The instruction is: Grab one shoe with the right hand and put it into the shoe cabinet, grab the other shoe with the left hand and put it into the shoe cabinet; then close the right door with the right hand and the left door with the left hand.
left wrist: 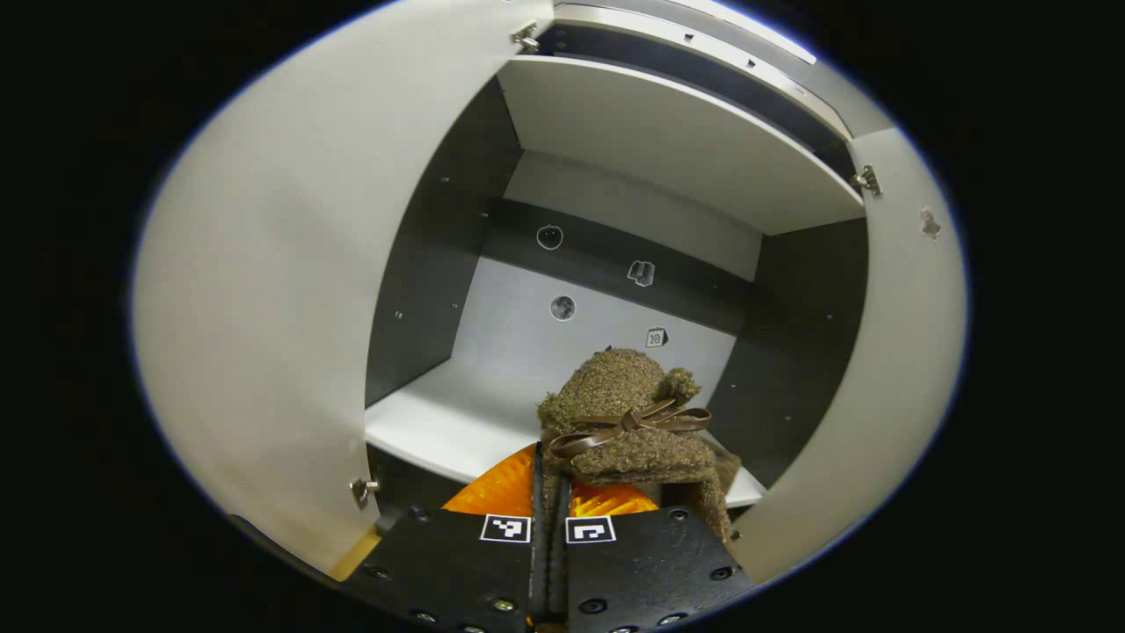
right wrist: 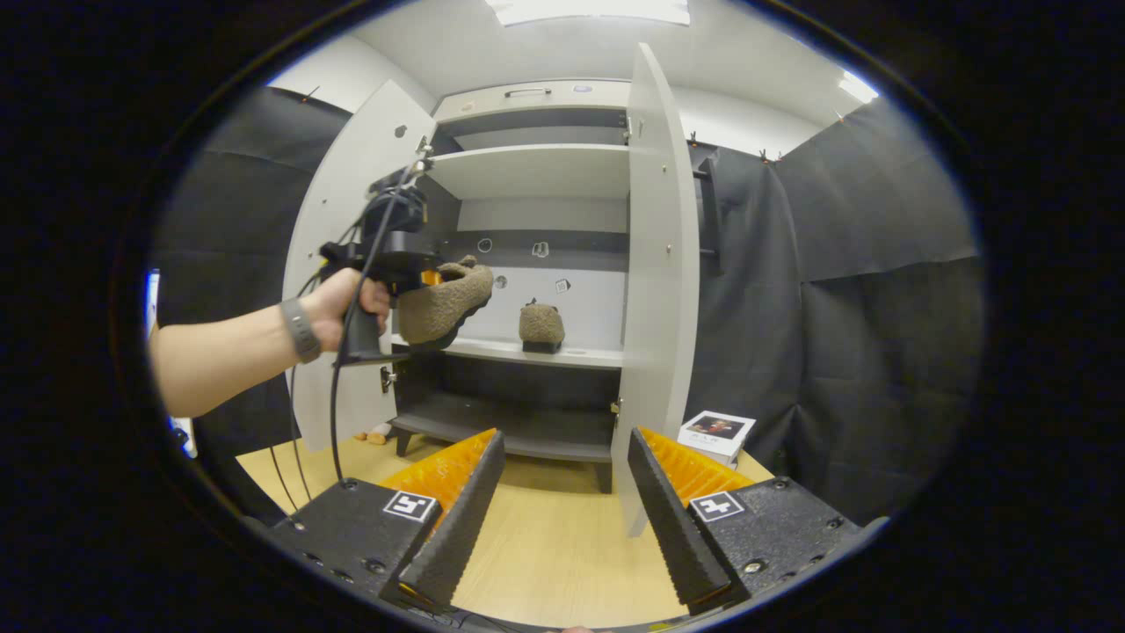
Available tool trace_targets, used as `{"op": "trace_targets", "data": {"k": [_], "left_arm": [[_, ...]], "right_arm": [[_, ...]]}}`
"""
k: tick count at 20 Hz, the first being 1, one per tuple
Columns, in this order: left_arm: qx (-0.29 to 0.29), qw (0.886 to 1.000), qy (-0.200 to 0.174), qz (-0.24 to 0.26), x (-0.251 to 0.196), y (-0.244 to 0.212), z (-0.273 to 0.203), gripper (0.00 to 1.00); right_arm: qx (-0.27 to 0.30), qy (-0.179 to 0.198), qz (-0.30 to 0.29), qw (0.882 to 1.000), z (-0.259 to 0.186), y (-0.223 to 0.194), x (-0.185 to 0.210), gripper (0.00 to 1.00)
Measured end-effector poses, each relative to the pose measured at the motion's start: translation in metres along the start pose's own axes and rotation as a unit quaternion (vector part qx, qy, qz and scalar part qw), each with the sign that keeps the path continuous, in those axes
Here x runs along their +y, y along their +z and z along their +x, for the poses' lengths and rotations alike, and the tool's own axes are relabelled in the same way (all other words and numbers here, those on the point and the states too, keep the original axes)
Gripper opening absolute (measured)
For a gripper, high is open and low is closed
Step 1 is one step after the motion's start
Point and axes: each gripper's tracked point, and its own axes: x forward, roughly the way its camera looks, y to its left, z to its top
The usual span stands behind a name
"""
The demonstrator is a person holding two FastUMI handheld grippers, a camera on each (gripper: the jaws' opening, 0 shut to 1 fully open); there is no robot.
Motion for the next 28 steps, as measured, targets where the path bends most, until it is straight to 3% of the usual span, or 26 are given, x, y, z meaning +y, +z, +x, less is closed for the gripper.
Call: {"op": "trace_targets", "data": {"k": [2, 4, 7, 11, 17, 19, 20, 21, 22, 23, 24, 25, 28], "left_arm": [[0.033, 0.999, 0.006, 0.013, -0.024, 0.004, 0.041, 0.01], [0.069, 0.997, 0.022, 0.029, -0.019, -0.003, 0.081, 0.00], [0.116, 0.991, 0.040, 0.045, -0.012, -0.015, 0.101, 0.01], [0.181, 0.981, 0.067, 0.022, 0.002, -0.042, 0.118, 0.00], [0.190, 0.979, 0.052, 0.042, 0.002, -0.045, 0.124, 0.03], [0.181, 0.982, 0.044, 0.037, -0.002, -0.039, 0.121, 0.12], [0.176, 0.983, 0.044, 0.037, -0.001, -0.036, 0.118, 0.42], [0.176, 0.983, 0.043, 0.038, -0.002, -0.033, 0.113, 0.33], [0.174, 0.983, 0.046, 0.042, 0.000, -0.030, 0.110, 0.33], [0.171, 0.983, 0.051, 0.045, 0.002, -0.027, 0.105, 0.59], [0.160, 0.985, 0.049, 0.047, 0.002, -0.021, 0.100, 0.44], [0.153, 0.986, 0.042, 0.044, -0.002, -0.015, 0.092, 0.71], [0.110, 0.993, 0.026, 0.036, -0.006, 0.005, 0.062, 0.77]], "right_arm": [[0.003, -0.010, 0.009, 1.000, -0.002, -0.002, -0.007, 0.90], [0.005, -0.020, 0.013, 1.000, -0.004, -0.003, -0.014, 0.90], [0.003, -0.032, 0.009, 0.999, -0.004, 0.000, -0.025, 0.90], [0.009, -0.041, 0.013, 0.999, -0.005, -0.006, -0.031, 0.90], [0.025, -0.038, 0.019, 0.999, -0.001, -0.016, -0.032, 0.90], [0.020, -0.034, 0.015, 0.999, 0.000, -0.013, -0.030, 0.90], [0.019, -0.032, 0.014, 0.999, 0.000, -0.013, -0.029, 0.90], [0.019, -0.030, 0.013, 0.999, 0.001, -0.012, -0.028, 0.90], [0.019, -0.027, 0.014, 0.999, -0.001, -0.013, -0.027, 0.90], [0.019, -0.024, 0.015, 0.999, -0.002, -0.013, -0.026, 0.90], [0.019, -0.022, 0.015, 0.999, -0.002, -0.013, -0.025, 0.90], [0.019, -0.021, 0.014, 0.999, -0.002, -0.013, -0.024, 0.90], [0.020, -0.015, 0.017, 1.000, -0.003, -0.014, -0.021, 0.90]]}}
